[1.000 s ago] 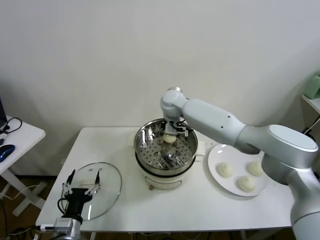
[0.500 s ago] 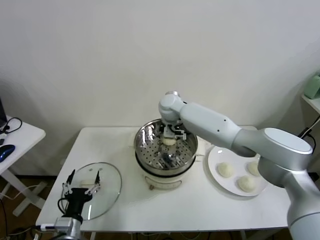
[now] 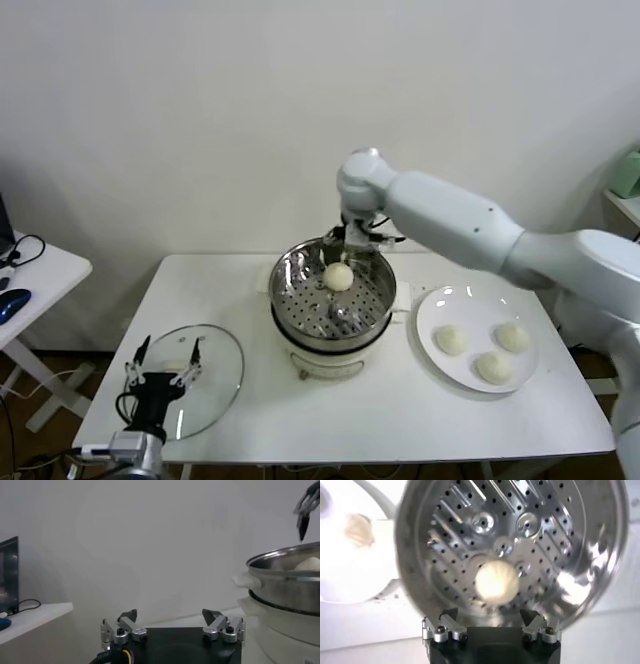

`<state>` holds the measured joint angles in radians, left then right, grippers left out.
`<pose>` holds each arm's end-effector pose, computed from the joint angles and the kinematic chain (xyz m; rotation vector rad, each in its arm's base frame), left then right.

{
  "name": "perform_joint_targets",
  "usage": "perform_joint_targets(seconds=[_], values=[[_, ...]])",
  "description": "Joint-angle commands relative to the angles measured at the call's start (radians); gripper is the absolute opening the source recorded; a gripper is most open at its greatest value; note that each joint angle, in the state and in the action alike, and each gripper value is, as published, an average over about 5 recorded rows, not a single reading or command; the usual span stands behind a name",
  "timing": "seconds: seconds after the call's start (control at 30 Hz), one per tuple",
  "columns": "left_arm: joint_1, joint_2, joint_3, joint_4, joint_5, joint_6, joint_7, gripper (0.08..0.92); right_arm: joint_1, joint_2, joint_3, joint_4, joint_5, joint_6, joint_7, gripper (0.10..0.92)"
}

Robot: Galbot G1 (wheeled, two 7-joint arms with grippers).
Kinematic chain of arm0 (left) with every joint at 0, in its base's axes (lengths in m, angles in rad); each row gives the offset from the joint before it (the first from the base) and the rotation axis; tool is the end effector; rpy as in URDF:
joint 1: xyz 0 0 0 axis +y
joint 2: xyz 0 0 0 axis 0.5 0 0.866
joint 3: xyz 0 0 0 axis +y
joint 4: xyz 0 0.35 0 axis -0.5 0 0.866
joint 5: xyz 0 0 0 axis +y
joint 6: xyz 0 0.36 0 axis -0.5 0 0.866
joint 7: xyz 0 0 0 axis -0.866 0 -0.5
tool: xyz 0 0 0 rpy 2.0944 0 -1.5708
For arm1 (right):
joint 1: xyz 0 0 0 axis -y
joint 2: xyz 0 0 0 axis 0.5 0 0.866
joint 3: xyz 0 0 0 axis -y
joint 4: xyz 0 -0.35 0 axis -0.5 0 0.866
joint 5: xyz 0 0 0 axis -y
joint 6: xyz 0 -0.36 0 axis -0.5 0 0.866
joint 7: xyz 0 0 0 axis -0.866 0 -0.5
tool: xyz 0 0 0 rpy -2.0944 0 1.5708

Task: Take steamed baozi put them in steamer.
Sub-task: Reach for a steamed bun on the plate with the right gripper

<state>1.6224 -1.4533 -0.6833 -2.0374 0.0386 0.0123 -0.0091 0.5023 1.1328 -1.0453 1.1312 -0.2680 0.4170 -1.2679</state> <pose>0.1680 0.0728 -0.3244 0.1341 -3.0089 -0.3326 0.5938 0.0816 -0.0120 1.7498 -0.5701 2.2902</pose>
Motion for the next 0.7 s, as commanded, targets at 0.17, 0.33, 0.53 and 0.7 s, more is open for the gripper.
perform_joint_targets(seconds=[0.17,0.33,0.53,0.7], values=[[-0.021,-0.007,0.020,-0.005,-0.028,0.003,-0.104,0.823,0.118,-0.368,-0.197,-0.002,0.691,-0.458,0.019,0.823],[-0.012,-0.001,0.014,-0.010,-0.029,0.001,-0.102,0.823,-0.002,-0.476,-0.192,0.019,0.628,-0.492,0.045,0.823],[-0.003,-0.004,0.013,-0.011,-0.028,0.000,-0.102,0.823,-0.186,-0.524,-0.076,0.001,0.507,-0.485,0.064,0.823],[-0.003,-0.004,0.012,-0.011,-0.025,0.002,-0.100,0.823,-0.335,-0.510,0.029,-0.011,0.426,-0.482,0.078,0.823]])
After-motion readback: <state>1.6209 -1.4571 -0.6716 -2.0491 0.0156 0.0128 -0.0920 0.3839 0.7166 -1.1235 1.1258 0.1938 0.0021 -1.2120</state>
